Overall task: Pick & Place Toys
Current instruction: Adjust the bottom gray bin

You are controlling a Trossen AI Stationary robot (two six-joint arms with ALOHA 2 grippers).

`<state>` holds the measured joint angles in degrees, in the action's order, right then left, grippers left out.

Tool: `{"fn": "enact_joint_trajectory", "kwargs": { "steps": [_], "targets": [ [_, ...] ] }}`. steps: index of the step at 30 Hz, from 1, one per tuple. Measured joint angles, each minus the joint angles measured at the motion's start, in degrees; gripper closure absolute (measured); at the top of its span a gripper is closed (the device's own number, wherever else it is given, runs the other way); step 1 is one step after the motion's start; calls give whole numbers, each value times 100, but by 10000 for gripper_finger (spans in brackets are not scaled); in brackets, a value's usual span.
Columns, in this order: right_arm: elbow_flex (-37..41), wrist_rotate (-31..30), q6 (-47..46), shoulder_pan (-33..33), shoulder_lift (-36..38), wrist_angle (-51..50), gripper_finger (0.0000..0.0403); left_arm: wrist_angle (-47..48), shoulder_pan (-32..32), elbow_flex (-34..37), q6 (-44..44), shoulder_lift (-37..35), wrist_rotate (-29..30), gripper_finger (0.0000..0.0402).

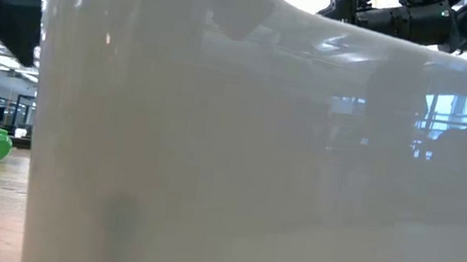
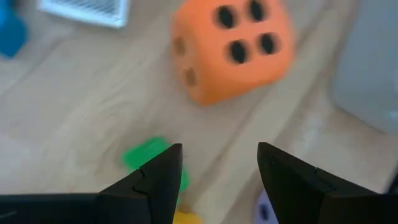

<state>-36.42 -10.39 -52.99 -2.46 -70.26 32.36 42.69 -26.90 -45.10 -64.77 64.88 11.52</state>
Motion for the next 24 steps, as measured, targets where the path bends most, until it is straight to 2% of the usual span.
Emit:
{"fn": "enact_joint_trajectory", "kwargs": {
  "steps": [4,10,12,15,17,20,24],
  "targets": [
    [0,-2,26,-4,0,0,232,-484,343,0,77,0,-75,188],
    [0,30,140,-4,0,11,232,-636,1081,0,-406,2,-199,188],
    [0,519,328,-9,-2,171,232,-649,1231,0,-318,2,-351,188],
    [-39,1922,667,107,4,491,232,-690,1327,0,-37,2,-450,188],
    [-117,2314,682,357,2,426,232,-693,1368,0,104,2,-413,188],
    [-350,2321,943,823,2,-209,232,-699,1467,-2,276,2,-369,188],
    [-866,2063,1596,1401,-75,-2171,232,-697,1613,-2,356,2,-367,188]
  ]
}}
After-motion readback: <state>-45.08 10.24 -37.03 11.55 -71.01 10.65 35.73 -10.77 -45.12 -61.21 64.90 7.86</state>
